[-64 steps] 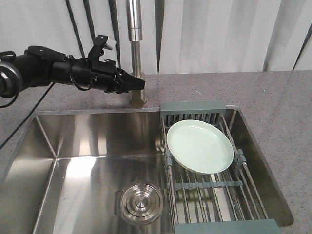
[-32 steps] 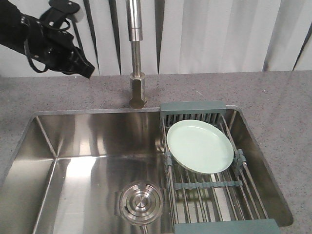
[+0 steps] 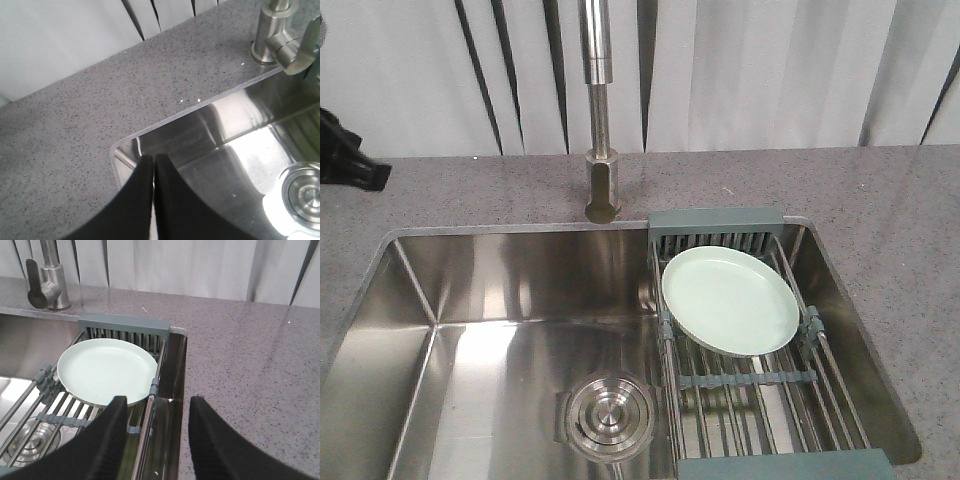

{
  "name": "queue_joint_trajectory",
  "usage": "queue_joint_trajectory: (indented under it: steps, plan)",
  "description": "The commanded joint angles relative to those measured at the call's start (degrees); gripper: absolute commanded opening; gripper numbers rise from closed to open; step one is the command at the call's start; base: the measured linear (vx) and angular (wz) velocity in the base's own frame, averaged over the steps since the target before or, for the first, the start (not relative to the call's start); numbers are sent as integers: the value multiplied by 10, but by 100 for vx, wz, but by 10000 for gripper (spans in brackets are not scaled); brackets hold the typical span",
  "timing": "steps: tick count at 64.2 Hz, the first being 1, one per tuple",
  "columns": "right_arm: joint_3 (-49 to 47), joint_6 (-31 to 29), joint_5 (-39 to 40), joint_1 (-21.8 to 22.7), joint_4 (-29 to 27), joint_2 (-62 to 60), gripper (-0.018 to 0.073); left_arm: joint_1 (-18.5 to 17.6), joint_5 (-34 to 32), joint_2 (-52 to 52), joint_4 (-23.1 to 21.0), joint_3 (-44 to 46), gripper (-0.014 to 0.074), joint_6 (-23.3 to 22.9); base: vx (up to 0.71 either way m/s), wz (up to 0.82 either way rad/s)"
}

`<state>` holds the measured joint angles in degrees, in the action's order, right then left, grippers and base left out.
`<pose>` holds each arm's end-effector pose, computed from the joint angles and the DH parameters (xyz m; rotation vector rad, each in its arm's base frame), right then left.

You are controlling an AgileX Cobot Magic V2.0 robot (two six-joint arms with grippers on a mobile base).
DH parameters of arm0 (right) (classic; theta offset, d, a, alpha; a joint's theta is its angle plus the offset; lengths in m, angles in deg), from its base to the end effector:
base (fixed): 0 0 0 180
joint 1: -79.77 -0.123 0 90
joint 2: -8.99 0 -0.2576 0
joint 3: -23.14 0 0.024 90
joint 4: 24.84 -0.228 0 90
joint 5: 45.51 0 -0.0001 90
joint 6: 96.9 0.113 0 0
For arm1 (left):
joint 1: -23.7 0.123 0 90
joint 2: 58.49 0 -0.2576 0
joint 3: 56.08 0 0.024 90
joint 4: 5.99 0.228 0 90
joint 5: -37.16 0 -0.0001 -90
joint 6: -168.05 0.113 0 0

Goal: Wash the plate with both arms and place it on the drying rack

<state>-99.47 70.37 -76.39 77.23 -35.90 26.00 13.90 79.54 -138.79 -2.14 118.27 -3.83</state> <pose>0.0749 0.0145 0.2540 -0.1610 1.8217 0.0820 0.2678 -0.0411 0.3470 0.3793 2.2062 0.0617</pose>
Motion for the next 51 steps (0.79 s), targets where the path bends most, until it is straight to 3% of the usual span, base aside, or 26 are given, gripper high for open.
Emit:
queue_joint_trajectory:
  steps: [1, 16, 27, 51]
  plan:
    - [-15, -5, 42, 0, -4, 7, 290, 0, -106, 87, -16, -62, -6, -12, 0, 0]
    - [-15, -5, 43, 0, -4, 7, 290, 0, -169, 251, -58, -227, -6, -12, 0, 0]
    - [-15, -5, 43, 0, -4, 7, 290, 0, -185, 355, -58, -327, -6, -12, 0, 0]
    - [-15, -5, 43, 0, -4, 7, 290, 0, -301, 556, -58, -536, -6, -12, 0, 0]
